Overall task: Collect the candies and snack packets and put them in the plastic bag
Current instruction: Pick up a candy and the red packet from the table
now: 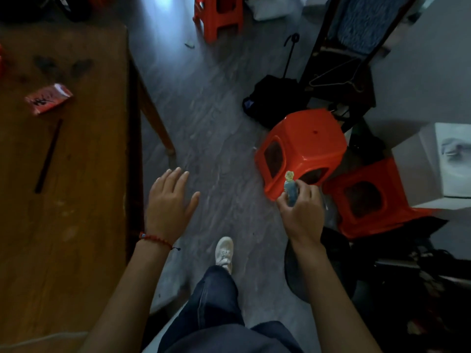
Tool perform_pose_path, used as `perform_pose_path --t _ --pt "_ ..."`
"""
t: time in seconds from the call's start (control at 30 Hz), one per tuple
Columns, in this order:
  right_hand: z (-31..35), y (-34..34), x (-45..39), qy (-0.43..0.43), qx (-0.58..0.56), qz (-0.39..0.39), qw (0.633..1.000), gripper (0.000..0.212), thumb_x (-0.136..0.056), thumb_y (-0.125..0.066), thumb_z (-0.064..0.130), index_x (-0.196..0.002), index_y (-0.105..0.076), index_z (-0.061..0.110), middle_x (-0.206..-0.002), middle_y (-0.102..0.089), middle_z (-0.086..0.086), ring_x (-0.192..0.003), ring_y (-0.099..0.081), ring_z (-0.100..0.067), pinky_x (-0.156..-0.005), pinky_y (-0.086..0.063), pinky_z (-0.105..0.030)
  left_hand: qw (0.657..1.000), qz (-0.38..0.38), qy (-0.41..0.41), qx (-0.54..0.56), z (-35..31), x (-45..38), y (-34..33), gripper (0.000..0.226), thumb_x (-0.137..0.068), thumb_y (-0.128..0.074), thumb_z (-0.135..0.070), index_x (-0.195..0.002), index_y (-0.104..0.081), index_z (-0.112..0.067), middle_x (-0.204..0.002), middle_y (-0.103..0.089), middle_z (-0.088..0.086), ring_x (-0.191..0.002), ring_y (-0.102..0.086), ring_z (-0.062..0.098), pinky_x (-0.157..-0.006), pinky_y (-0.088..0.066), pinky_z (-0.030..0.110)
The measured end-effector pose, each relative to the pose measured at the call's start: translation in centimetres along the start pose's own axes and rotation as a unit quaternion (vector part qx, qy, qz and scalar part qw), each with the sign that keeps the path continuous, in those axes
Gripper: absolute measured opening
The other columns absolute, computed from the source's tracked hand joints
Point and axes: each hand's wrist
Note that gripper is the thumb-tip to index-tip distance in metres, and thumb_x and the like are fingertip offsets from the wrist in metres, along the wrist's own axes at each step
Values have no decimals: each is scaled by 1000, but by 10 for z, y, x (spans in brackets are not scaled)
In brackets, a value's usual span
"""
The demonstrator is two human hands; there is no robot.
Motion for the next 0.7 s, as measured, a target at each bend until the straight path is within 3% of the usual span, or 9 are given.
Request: perform_pose_path --t 0.07,0.43,0.7 --pt "6 -9 -28 -3 1 13 1000 28 -69 -68 9 -95 -62 -2 -82 -59 -20 -73 -58 -34 -63 -42 -27 1000 -7 4 0 3 -31 1 55 -85 -42 -39 -116 -56 4 -119 -57 25 -114 -50 40 -97 -39 52" --pt "42 -74 -165 57 -23 39 997 31 -72 -71 7 -99 -60 -2 -85 -57 -17 -72 -56 -27 -62 -42 -27 998 -26 53 -11 26 -158 5 57 -85 -39 -40 -116 -56 5 -118 -57 27 -112 -51 42 -96 -38 52" --pt "89 -148 -271 164 -67 118 977 28 -73 -66 11 -98 -60 0 -83 -56 -17 -75 -54 -29 -67 -41 -30 982 -62 179 -22 55 -215 6 58 -86 -39 -41 -116 -56 6 -119 -56 28 -111 -51 43 -94 -39 52"
Point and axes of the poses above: each hand's wrist, its own x-axis away from the middle knuckle, its own y-axis out of the back of the hand, z = x × y
